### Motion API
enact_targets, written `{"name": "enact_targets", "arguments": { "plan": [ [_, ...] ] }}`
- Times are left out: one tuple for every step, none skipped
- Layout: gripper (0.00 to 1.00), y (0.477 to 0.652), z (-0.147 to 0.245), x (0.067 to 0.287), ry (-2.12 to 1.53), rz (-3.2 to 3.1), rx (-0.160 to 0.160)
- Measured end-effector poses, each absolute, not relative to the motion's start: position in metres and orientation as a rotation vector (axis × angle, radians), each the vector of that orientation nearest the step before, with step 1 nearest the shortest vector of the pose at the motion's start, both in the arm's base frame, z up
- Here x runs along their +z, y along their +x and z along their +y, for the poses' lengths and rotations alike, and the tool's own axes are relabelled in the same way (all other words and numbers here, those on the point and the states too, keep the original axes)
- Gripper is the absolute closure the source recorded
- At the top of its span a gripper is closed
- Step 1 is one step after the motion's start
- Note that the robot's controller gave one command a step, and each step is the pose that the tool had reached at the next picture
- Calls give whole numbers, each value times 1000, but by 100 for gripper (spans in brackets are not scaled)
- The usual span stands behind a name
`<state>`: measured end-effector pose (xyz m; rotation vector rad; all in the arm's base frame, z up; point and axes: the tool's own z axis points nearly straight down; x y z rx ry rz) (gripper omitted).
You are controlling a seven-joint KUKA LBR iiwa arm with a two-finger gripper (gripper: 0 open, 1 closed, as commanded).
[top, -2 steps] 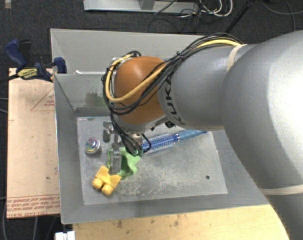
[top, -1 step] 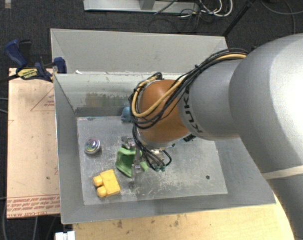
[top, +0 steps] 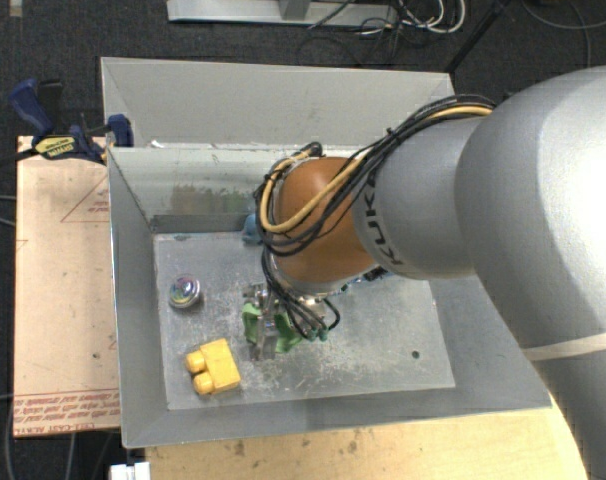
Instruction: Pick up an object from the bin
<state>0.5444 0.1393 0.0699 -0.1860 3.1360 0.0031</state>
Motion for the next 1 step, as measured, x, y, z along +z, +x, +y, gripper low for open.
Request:
{"name": "enact_targets", "arguments": {
  "plan": [
    [100, 558, 142, 225, -167, 3126, 4]
  ]
}}
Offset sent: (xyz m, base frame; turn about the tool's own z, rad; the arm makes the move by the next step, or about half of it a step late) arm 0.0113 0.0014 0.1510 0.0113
